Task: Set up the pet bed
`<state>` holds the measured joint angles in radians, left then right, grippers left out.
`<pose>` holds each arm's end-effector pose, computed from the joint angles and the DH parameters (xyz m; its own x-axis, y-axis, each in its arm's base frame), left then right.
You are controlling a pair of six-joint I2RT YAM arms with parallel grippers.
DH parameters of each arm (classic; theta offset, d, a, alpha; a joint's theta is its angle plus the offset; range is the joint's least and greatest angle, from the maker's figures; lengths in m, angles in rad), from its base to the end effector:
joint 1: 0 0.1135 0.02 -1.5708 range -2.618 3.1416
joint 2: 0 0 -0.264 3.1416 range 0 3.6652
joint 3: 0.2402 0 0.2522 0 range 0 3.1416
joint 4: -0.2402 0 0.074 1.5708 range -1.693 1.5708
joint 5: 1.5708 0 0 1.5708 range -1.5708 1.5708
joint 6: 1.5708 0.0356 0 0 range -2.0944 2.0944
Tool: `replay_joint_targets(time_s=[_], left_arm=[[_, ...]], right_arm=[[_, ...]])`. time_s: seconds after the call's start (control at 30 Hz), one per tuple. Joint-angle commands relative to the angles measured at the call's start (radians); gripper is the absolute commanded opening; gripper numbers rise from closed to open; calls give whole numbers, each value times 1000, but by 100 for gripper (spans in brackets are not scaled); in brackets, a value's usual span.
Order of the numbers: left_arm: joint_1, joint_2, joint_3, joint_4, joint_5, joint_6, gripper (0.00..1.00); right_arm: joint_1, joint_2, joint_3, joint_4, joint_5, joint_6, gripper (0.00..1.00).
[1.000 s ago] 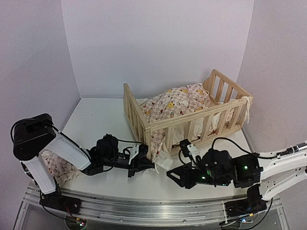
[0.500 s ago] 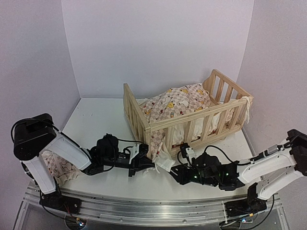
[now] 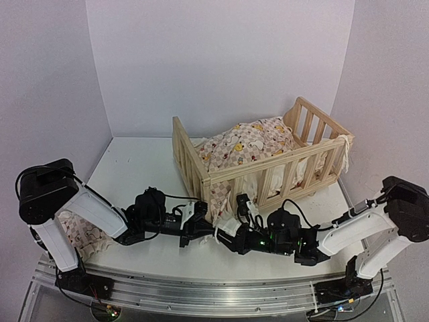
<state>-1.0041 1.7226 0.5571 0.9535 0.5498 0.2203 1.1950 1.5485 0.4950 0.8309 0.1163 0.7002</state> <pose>0.1527 -0.2746 0.1510 0.1069 0.1791 -0.9780 0.9942 -0.0127 0.1063 0.1118 0.2720 0.1701 -0.6305 0.1457 -0.7624 -0.6226 0.4916 0.6089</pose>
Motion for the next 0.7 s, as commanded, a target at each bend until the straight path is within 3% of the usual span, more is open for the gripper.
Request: replay_joint_targets(time_s=[0.0,0.13,0.3,0.37,0.53,0.57,0.67], left_arm=[[5,-23,41,45,21,0,0],[10,-26,39,55,42,-24,0],[13,-27,41,52,42,-29,0],[15,-28,43,52,34,-32,0],[20,-49,38,46,31,-37,0],[21,-58,34,40,29,-39,2],[22,-111,12,-1,17,-42,25]], right_arm=[[-17,34,46,63,-34,-1,31],[-23,48,48,62,-20,-1,30],[-28,48,56,62,-35,-10,7],[-28,46,48,63,-36,-4,2],[-28,20,24,62,-6,9,0],[-28,16,22,62,7,8,0],[-28,7,11,57,35,18,0]])
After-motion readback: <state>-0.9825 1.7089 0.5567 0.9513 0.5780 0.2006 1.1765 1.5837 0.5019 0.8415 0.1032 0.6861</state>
